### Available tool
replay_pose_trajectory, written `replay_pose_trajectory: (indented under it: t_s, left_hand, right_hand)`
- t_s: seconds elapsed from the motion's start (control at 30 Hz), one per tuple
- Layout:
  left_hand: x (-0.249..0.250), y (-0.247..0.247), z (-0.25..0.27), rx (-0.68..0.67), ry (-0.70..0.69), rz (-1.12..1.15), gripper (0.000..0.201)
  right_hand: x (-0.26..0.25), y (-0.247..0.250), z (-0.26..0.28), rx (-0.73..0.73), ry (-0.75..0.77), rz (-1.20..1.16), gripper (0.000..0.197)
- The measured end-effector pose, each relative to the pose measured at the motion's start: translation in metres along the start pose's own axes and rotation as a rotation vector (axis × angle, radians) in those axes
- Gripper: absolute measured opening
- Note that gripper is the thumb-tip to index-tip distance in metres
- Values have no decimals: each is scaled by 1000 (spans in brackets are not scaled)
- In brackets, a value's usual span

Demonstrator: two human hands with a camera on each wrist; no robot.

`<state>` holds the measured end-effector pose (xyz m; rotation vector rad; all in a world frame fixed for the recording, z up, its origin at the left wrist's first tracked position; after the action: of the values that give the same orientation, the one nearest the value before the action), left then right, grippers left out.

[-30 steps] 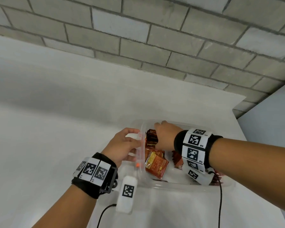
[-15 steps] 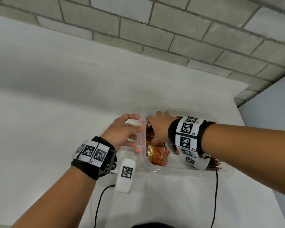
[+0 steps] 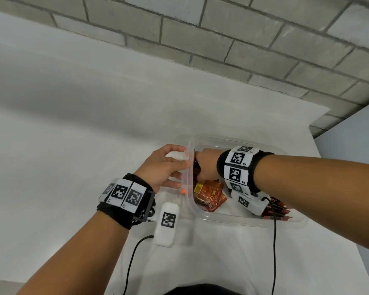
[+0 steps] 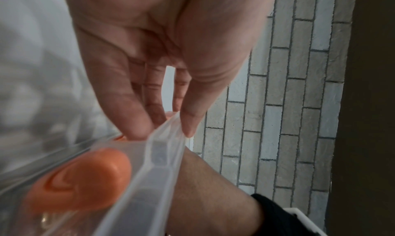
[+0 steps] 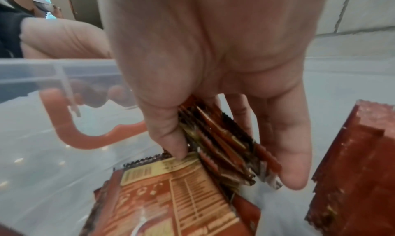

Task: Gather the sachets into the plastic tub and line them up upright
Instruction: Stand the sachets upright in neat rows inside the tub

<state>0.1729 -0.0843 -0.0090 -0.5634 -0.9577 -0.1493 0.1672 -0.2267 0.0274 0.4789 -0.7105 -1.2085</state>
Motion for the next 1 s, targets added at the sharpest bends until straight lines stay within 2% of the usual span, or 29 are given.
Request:
replay_pose_trajectory:
  t_s: [0.1,0.23,0.37,0.57,0.7,0.87,0.93,1.0]
  left_hand:
    - [0,0,0,-3,-1,-5,37]
    - [-1,1,0,2,0,-4,37]
    - [-1,1,1,3,-1,-9,37]
    - [-3,2,1,15,-16,-15,36]
    - [-2,2,2,57,-39,-46,35]
    - [13,1,11,166,-133,-45,25]
    - [25,-7,18,163,-200,-29,20]
    - [37,-22,26,102,-260,7,23]
  right_hand:
    - [3,0,-2,43,11,4,48]
    - [5,-1,-2,74,10,-12,63]
    - [10,3,-1,129,11,-21,50]
    - [24,18,19,156,1,-117,46]
    - [39,21,45,200,23,-320,46]
    - [71,17,83,311,42,-742,31]
    - [82,10,97,318,76,-931,27]
    - [91,3,107,329,117,-1054,26]
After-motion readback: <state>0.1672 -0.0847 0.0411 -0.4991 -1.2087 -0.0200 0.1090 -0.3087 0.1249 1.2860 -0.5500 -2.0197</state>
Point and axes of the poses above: each hand's wrist, its own z-axis away from the middle knuckle, its own y-axis out of the back of the hand, x = y × z, the point moved 1 cm from there along -z, towards the middle knuckle, and after that the axes turned 9 degrees about z, right-handed, at the moved point
